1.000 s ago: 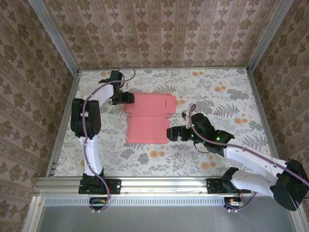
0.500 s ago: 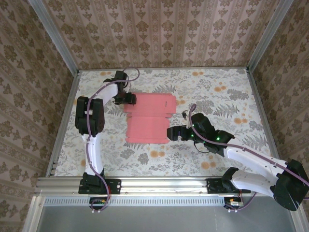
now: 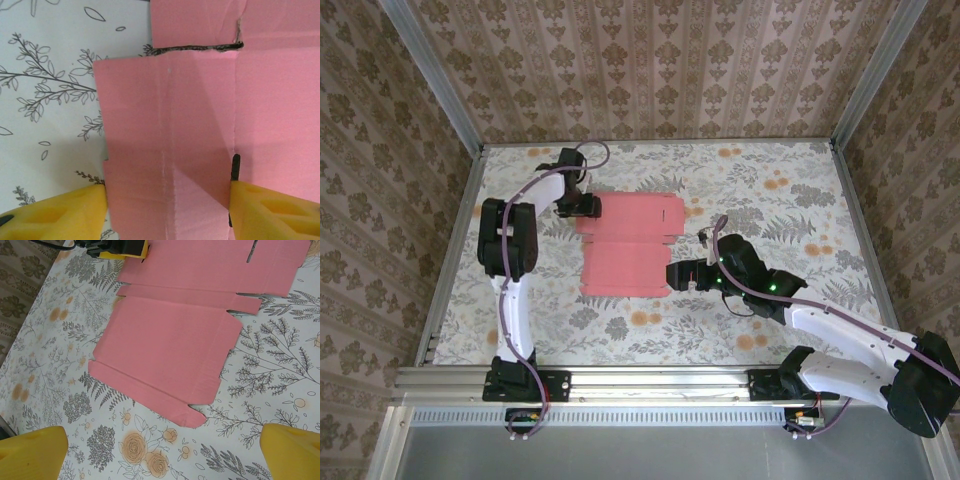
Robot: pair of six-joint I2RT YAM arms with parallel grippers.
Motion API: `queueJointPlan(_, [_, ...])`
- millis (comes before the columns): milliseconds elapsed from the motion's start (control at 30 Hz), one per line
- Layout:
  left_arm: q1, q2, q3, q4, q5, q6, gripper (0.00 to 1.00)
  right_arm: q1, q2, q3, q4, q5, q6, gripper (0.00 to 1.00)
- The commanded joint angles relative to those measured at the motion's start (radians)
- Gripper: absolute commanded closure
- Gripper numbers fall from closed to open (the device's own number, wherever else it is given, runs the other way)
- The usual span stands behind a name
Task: Fold the paper box
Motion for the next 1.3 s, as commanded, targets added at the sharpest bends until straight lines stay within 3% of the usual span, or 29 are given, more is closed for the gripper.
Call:
queueJointPlan(0, [0.011, 0.029, 0.02, -0.03, 0.031, 0.012, 0.38, 0.007, -0.021, 0.004, -0.013, 0.029, -0.007, 0.0])
queueJointPlan(367, [0.024, 0.009, 0.008, -0.032, 0.108, 0.002, 0.55, 0.009, -0.033, -0.017, -0.004, 0.041, 0.005, 0.0])
queueJointPlan(700, [0.038, -0.13, -0.014, -0.061, 0.191, -0.032, 0.75, 0.01, -0.038, -0.031, 0.007, 0.049, 0.02, 0.0])
queueJointPlan(833, [0.04, -0.208, -0.042, -0.069, 0.202, -0.042, 0.77, 0.01, -0.051, -0.043, 0.01, 0.052, 0.025, 0.0])
queueJointPlan(1033, [0.042, -0.347, -0.091, -0.112, 0.147, -0.055, 0.8, 0.012, -0.08, -0.053, 0.0, 0.06, 0.026, 0.0])
queueJointPlan(1267, [0.049, -0.561, -0.11, -0.24, -0.001, -0.053, 0.84, 0.012, -0.118, -0.066, -0.026, 0.082, 0.025, 0.0])
